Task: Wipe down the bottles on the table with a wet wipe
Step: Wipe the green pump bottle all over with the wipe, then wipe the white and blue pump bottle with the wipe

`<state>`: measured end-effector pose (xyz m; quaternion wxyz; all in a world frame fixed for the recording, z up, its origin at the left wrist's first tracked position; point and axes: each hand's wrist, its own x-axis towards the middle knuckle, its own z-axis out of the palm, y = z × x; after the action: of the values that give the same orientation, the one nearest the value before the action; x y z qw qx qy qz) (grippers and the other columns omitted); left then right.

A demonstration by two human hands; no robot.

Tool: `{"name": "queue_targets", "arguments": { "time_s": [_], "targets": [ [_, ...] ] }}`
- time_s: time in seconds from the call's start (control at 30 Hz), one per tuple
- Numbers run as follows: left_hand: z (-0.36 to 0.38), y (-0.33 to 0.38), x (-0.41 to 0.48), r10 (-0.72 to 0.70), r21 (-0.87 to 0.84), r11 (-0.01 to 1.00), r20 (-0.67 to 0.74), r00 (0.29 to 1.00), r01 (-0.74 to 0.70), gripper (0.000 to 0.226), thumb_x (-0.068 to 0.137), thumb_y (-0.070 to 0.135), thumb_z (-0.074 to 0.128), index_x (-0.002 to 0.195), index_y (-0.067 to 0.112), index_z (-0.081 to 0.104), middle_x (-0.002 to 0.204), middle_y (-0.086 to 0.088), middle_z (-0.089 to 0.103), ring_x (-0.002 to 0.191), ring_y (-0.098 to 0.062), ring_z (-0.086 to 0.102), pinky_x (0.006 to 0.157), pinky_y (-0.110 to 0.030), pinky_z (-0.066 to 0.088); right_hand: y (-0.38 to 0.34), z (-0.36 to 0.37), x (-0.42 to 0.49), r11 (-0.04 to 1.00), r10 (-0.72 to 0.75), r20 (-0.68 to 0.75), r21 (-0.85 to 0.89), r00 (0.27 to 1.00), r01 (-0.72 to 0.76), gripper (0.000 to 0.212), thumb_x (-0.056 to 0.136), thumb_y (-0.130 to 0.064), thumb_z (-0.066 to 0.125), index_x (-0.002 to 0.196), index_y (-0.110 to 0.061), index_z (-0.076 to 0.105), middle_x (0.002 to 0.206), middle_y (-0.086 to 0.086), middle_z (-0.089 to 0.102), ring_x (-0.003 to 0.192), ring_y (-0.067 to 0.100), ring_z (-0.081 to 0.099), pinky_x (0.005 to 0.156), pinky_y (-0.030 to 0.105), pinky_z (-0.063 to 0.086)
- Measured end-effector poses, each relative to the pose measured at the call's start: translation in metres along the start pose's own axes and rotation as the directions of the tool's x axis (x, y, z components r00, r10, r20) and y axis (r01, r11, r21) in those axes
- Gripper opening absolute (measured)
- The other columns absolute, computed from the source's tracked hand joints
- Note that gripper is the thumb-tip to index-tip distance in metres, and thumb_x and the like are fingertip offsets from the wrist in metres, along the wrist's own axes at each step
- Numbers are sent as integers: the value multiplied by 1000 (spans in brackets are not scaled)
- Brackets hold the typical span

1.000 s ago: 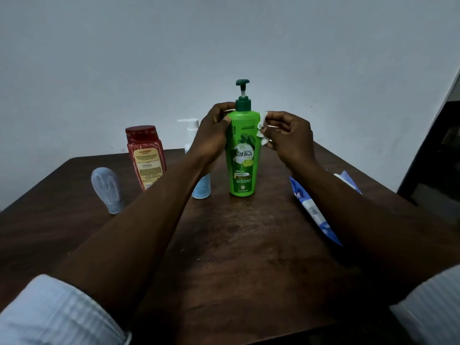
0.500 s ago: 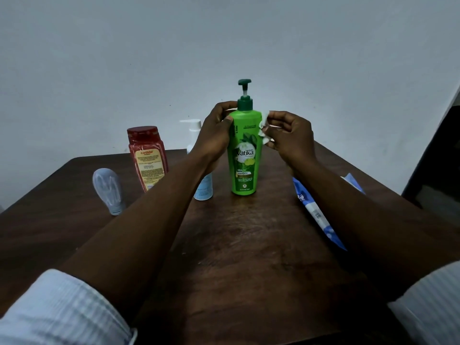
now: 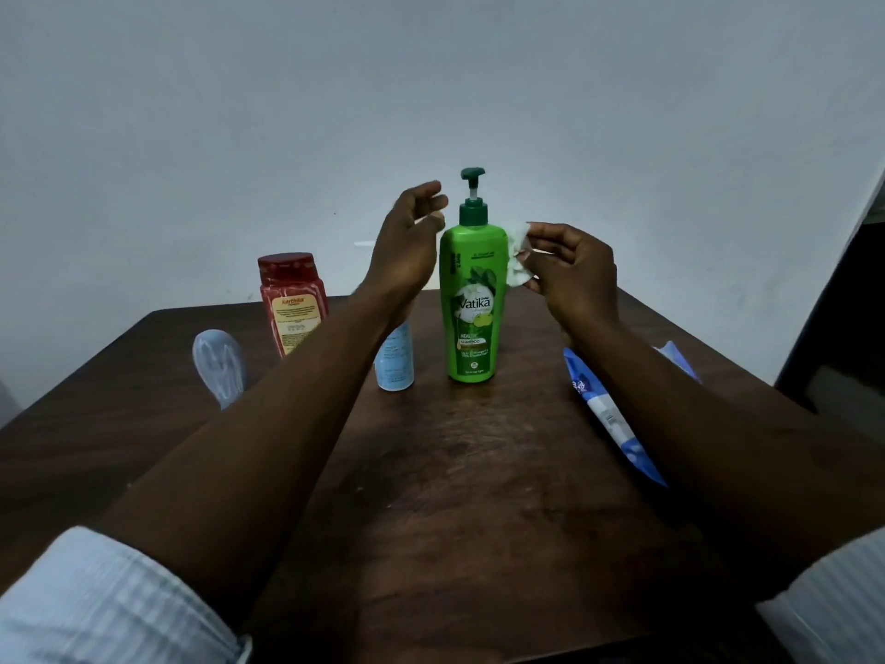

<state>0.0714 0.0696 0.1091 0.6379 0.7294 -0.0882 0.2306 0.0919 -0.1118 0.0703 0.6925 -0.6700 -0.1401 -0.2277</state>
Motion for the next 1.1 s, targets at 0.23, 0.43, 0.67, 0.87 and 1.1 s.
{"name": "queue_targets", "arguments": {
  "time_s": [0.23, 0.43, 0.67, 0.87, 1.1],
  "targets": [
    [-56, 44, 3, 188, 374, 914, -41, 981, -159, 24, 89, 14, 64, 109, 22, 74, 107, 8, 73, 94, -3, 64, 80, -16, 47, -1, 0, -46, 998, -40, 3, 42, 999, 39, 29, 83, -2, 74, 98, -27, 71, 97, 0, 75, 94, 16, 71, 86, 39, 58],
    [-78, 35, 1, -60, 749, 661, 123, 991, -53, 28, 85, 24, 76, 112, 17, 74, 118, 1, 71, 107, -12, 61, 87, -24, 42, 7, 28, -89, 993, 103, 217, 37, 971, -114, 31, 84, 2, 72, 92, -27, 68, 88, -9, 72, 81, 2, 69, 73, 22, 58],
    [-82, 35, -4, -62, 773, 629, 148, 987, -76, 25, 86, 25, 76, 110, 17, 76, 110, 0, 73, 96, -8, 59, 67, -16, 39, 1, 38, -106, 987, 128, 312, 51, 941, -151, 33, 86, 9, 67, 92, -24, 69, 90, -6, 72, 84, 6, 70, 77, 27, 60],
    [-82, 41, -18, -22, 763, 627, 219, 975, -158, 23, 83, 29, 79, 103, 17, 76, 105, 2, 73, 94, -8, 61, 66, -8, 38, -9, 27, -109, 986, 138, 274, 52, 952, -158, 28, 86, 3, 70, 96, -23, 69, 91, -7, 73, 85, 6, 71, 72, 24, 60],
    [-88, 57, -64, 94, 628, 751, 205, 974, -204, 19, 85, 29, 77, 101, 19, 76, 97, 7, 75, 94, -12, 70, 83, -22, 53, -24, 8, -111, 977, 160, 198, 106, 967, -183, 28, 84, 0, 72, 98, -25, 70, 102, 1, 75, 91, 11, 72, 67, 25, 60]
  ]
}}
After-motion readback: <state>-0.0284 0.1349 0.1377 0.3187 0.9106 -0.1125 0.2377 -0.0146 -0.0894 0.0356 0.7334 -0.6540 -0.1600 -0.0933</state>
